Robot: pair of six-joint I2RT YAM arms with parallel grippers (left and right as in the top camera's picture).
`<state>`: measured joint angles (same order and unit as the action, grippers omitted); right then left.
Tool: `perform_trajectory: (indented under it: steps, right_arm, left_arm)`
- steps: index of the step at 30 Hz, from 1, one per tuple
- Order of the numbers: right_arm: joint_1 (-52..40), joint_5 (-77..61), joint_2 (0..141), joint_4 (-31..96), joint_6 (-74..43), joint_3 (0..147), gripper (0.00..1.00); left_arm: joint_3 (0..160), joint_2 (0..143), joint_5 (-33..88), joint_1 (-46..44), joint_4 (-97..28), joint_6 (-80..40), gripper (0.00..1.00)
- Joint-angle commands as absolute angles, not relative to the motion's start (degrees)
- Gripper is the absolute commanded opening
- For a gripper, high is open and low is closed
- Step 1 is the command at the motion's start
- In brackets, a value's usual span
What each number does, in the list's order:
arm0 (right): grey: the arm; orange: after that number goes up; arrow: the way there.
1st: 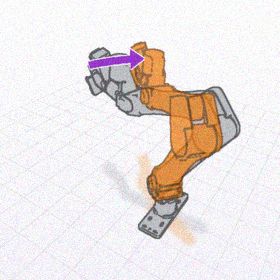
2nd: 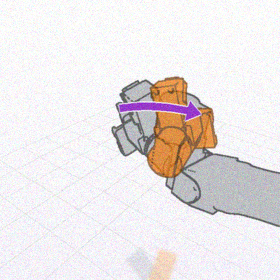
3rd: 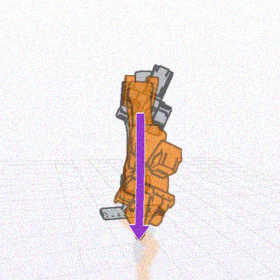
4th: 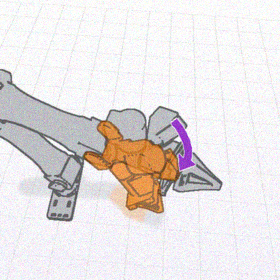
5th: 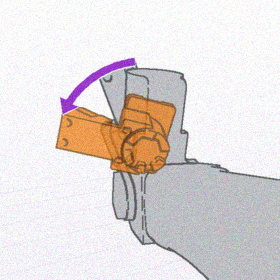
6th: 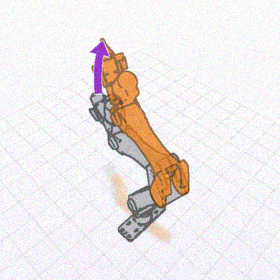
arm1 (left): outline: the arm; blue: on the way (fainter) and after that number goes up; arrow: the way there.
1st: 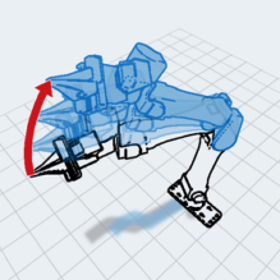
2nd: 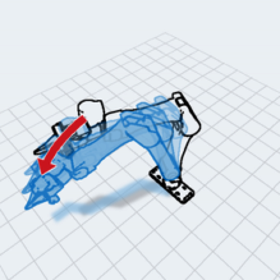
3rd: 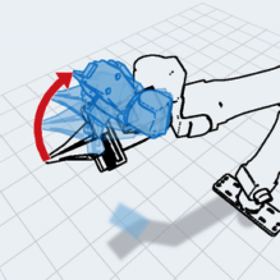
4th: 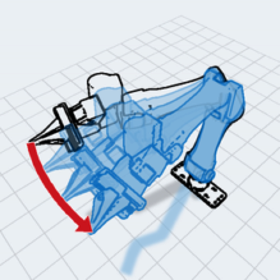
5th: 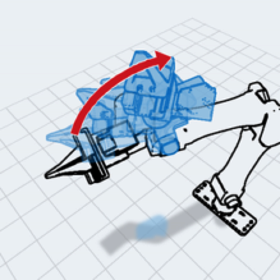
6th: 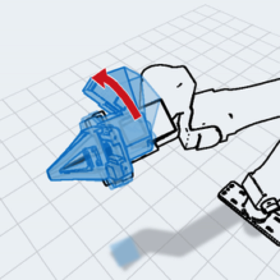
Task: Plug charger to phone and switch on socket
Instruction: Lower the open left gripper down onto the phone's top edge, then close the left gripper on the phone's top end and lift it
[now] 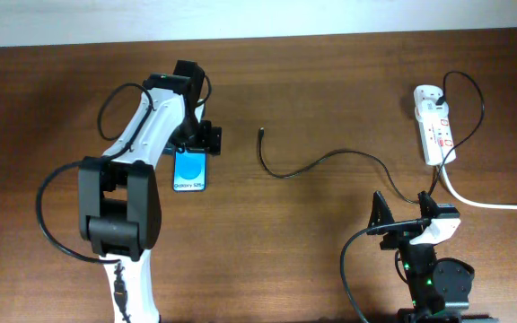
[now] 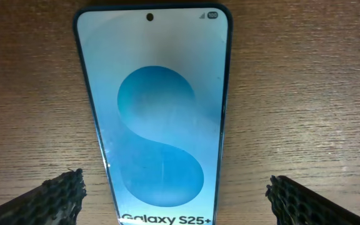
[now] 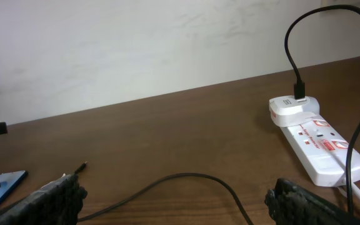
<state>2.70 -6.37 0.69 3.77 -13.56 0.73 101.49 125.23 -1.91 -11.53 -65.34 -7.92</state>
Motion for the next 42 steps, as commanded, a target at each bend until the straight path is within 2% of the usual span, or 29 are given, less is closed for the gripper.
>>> perform_trajectory:
  steps: [1, 24, 29, 32, 38, 42]
  right_arm:
    - [3.0, -7.1, 0.3, 3.7, -14.0, 0.3, 0.98]
    - [3.0, -7.1, 0.3, 3.7, -14.0, 0.3, 0.98]
    - [3.0, -7.1, 0.3, 3.7, -14.0, 0.3, 0.98]
    - [3.0, -7.1, 0.3, 3.7, -14.0, 0.3, 0.99]
    - [3.0, -7.1, 0.3, 3.7, -14.0, 0.3, 0.98]
    - [3.0, -7.1, 0.3, 3.7, -14.0, 0.3, 0.99]
  left_arm:
    - [102.3, 125.8, -1.2, -10.9, -65.2, -7.2, 0.99]
    - [102.3, 131.3, 1.4, -8.6, -62.0, -6.1, 0.99]
    - [101.4, 131.3, 5.3, -8.6, -60.9, -3.3, 0.99]
    - [101.3, 131.3, 5.3, -8.6, -60.7, -3.3, 0.96]
    - [101.3, 131.3, 5.2, -8.6, -60.7, -3.4, 0.75]
    - [101.3, 131.3, 5.1, -8.6, -60.7, -3.4, 0.73]
